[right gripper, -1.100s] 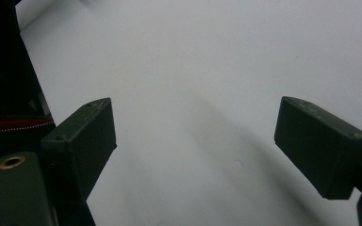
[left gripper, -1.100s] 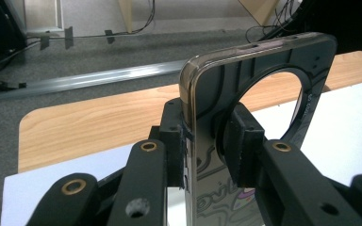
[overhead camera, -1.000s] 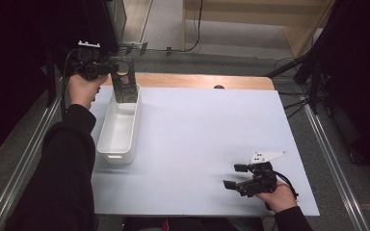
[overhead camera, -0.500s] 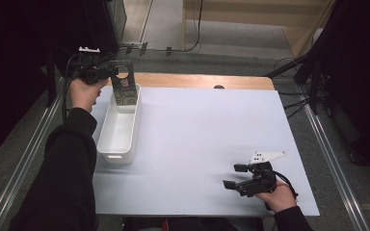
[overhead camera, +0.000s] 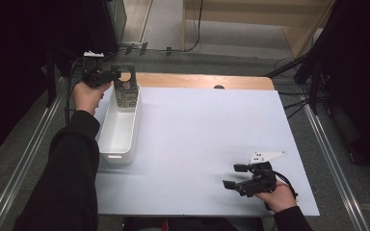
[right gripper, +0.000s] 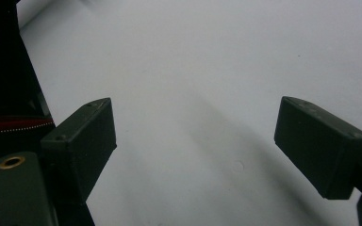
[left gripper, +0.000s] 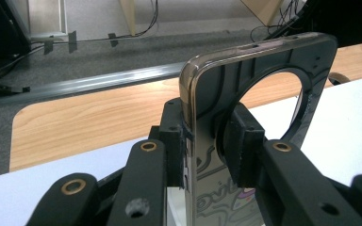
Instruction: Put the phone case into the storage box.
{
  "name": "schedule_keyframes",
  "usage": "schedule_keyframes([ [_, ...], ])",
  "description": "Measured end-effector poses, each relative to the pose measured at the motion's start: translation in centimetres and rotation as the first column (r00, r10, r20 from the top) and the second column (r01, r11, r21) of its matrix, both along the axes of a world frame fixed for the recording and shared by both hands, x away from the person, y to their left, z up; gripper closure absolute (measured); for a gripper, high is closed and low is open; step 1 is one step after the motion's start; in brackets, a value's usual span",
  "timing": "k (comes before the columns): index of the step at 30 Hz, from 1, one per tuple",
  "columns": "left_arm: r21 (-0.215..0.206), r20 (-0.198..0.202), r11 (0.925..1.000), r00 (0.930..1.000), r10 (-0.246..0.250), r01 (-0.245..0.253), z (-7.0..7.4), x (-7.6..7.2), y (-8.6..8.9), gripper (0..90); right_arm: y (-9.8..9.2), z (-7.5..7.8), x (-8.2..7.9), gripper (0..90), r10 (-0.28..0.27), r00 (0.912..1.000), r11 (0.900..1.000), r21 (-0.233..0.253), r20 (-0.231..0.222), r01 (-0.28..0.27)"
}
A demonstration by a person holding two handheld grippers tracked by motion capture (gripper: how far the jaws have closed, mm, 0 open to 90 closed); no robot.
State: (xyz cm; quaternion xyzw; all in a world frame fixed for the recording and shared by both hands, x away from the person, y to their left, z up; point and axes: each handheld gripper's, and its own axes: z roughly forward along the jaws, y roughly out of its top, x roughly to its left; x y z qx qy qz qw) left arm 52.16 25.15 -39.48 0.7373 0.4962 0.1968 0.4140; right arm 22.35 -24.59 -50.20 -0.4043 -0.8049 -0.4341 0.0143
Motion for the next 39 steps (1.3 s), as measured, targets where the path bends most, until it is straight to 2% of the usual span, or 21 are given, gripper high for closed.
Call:
schedule_keyframes([
  [9,0.006,-0.010,1.0000,0.9999,0.000,0.000,-0.8,0.1,-0.2,70.7,0.0,0.0,0.0,12.2,0.002,1.0000,1.000,0.007,-0.005,-0.002],
  [14,-0.004,0.000,1.0000,1.0000,0.002,-0.002,-1.0,0.1,-0.2,70.7,0.1,0.0,0.0,12.2,0.004,1.0000,1.000,0.007,-0.006,-0.004],
  [23,-0.014,-0.012,0.9999,0.9999,0.005,-0.006,-1.7,0.1,0.1,70.6,0.1,0.0,0.0,12.2,0.004,1.0000,1.000,0.006,-0.005,-0.004],
  [30,-0.001,-0.010,1.0000,1.0000,-0.001,0.001,-2.0,0.2,-0.2,70.5,0.1,0.0,0.0,12.2,0.003,1.0000,1.000,0.007,-0.005,-0.003],
  [39,-0.020,-0.007,0.9998,1.0000,0.000,0.000,-2.2,0.3,-0.1,70.1,0.0,0.0,0.0,12.2,0.004,1.0000,1.000,0.006,-0.004,-0.004],
])
